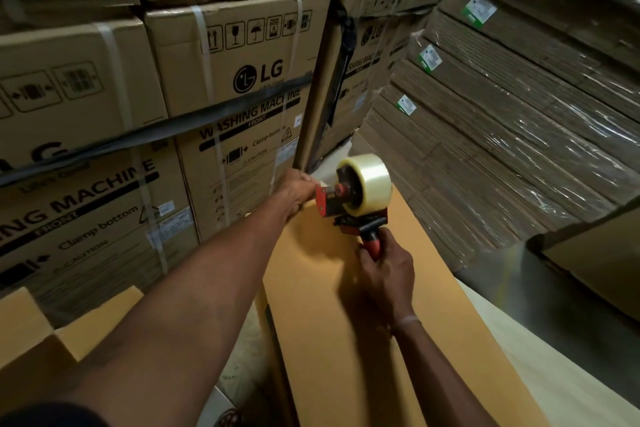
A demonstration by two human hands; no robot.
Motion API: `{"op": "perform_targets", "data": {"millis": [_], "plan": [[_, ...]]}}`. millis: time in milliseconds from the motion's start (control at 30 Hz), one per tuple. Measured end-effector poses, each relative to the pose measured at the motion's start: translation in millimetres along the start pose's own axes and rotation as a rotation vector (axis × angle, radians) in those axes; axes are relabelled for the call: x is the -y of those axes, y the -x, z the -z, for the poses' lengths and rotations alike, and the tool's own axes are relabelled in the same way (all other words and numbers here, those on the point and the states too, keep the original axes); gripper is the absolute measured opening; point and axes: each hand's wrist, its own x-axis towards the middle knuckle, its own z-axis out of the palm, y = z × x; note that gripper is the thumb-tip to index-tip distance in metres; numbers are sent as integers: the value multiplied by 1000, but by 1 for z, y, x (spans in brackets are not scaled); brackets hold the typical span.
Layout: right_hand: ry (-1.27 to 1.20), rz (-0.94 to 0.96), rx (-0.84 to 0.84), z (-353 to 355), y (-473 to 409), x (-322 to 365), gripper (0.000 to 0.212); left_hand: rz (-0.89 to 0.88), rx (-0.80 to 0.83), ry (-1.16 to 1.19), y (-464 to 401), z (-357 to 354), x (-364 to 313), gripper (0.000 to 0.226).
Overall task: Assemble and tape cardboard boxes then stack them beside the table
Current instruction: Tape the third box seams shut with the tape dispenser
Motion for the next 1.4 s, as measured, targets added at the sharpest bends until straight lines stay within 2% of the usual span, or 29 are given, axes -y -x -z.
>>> {"op": "perform_targets", "data": {"millis": [200, 367, 433, 633, 767, 867, 1000, 1067, 1100, 1200, 1400], "plan": [[-22, 12, -5, 17, 29, -21, 32, 19, 19, -74, 0, 2, 1, 36], [-29, -27, 8, 17, 31, -25, 31, -52, 87, -208, -3, 0, 2, 12], [-24, -33, 12, 17, 31, -24, 32, -103, 118, -250, -3, 0, 2, 9], [-10, -29, 14, 19, 32, -20, 30, -153, 179, -317, -2, -2, 2, 10], [5, -34, 40, 21, 30, -21, 25, -151, 300, -457, 1, 1, -2, 18], [6, -42, 55, 22, 31, -19, 23, -145, 332, -448, 3, 4, 2, 26], [1, -133, 132, 23, 24, -15, 16, -267, 317, -377, 13, 5, 10, 31], [8, -158, 198, 25, 20, -9, 21, -340, 326, -443, 16, 6, 12, 49], [24, -170, 232, 26, 18, -6, 25, -386, 327, -500, 17, 6, 13, 49], [106, -186, 307, 29, 11, -1, 32, -447, 269, -572, 18, 4, 15, 23], [142, -150, 308, 34, 19, -1, 33, -476, 195, -594, 22, -1, 17, 24]]}}
